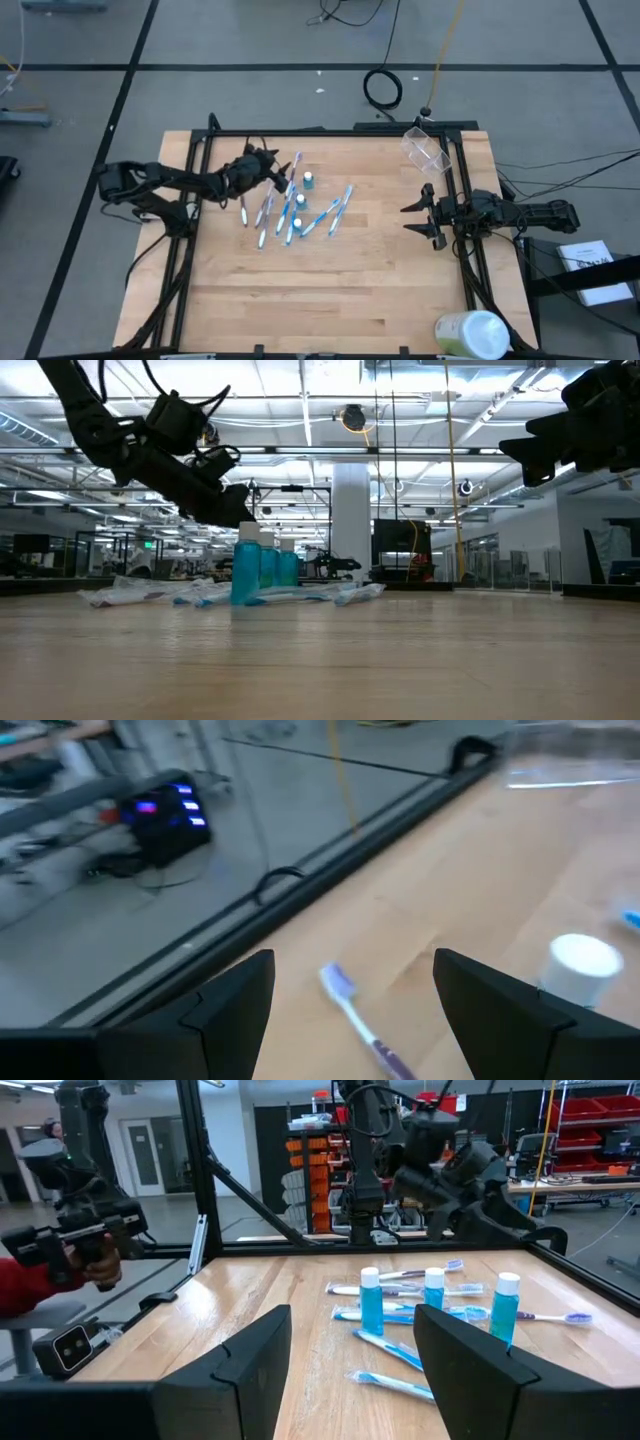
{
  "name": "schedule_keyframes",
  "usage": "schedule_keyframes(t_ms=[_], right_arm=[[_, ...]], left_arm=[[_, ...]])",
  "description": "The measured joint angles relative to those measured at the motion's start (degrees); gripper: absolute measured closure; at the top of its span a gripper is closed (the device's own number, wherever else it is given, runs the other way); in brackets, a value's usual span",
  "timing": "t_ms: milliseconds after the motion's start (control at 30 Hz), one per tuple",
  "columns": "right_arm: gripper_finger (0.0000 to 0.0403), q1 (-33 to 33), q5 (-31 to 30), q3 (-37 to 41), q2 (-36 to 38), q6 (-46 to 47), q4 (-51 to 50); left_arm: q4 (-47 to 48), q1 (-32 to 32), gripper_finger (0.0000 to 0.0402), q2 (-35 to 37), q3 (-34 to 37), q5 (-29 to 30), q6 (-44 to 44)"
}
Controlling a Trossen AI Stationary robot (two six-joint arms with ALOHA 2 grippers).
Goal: Pick & Place toothbrushing station
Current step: Put the blue mouthwash into the middle of the transparent organizer
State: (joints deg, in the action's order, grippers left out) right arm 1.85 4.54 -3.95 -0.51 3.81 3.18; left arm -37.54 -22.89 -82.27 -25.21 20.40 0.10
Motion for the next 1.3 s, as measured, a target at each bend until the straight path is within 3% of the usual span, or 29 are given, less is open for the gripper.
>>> schedule_keyframes(t_ms=[200,500,767,1300], right_arm=[[0.0197,0.01,0.00,-0.02,0.00,0.00,0.00],[0.0197,0.00,0.00,-0.01,0.00,0.00,-0.01],[0.0197,0.01,0.00,0.00,0.00,0.00,0.00],[0.0197,0.00,0.00,0.00,0.00,0.00,0.00]], left_arm=[[0.04,-6.90,0.0119,-2.21,-1.27,-14.32,0.63],[-0.70,-10.25,0.0119,-6.81,-1.29,-23.33,5.48],[-1.98,-7.45,0.0119,-10.43,-1.27,-24.02,7.75],[0.17,-5.08,0.0119,-10.40,-1.27,-26.42,7.24]])
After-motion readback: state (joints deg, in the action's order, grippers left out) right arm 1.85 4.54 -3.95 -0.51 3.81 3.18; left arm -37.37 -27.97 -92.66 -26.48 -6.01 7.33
